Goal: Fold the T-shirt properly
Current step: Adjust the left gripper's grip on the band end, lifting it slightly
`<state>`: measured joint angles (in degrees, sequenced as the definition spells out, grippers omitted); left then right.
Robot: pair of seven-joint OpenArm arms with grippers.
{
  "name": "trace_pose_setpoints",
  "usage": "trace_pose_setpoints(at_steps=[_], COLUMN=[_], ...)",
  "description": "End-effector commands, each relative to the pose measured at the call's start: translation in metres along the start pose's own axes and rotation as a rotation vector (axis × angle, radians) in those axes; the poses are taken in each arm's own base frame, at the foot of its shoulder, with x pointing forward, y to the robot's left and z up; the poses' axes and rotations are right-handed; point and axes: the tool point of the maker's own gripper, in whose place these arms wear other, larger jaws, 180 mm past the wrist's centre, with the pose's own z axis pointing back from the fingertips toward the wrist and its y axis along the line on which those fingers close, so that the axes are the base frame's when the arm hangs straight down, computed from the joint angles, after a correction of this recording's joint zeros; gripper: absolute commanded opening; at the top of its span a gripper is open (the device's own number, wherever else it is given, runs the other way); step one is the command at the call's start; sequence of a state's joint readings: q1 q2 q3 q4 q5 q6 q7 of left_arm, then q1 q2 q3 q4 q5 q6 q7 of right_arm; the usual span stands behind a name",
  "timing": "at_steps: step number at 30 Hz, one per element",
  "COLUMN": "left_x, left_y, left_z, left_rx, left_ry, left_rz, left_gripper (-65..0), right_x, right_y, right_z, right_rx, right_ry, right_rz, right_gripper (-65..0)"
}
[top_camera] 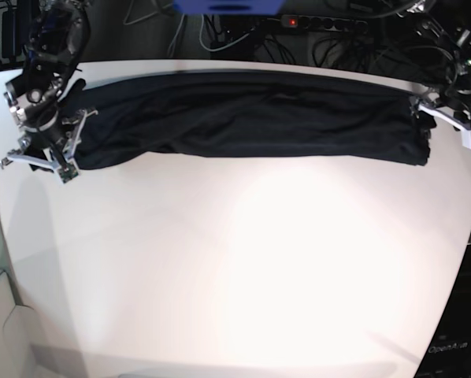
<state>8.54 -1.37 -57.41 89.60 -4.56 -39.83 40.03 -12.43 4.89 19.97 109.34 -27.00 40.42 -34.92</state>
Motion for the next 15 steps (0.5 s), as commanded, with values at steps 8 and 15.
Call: trace_pose_setpoints(at_steps=[8, 15], left_x=[0.007, -0.005], left_y=[-0.014, -0.014], left_z=[-0.015, -0.019], left_rx=[-0.061, -0.071], left_ry=[-0.016, 0.012], left_rz=[-0.008, 0.012], left_gripper=[-13.2, -13.2], right_x=[0.007, 0.007], right_y=[-0.009, -0.009], right_z=[0.003, 0.003], right_rx=[-0.027, -0.027], right_ry=[-0.028, -0.028], right_rz=[0.003, 0.003], right_gripper=[-46.6, -46.6])
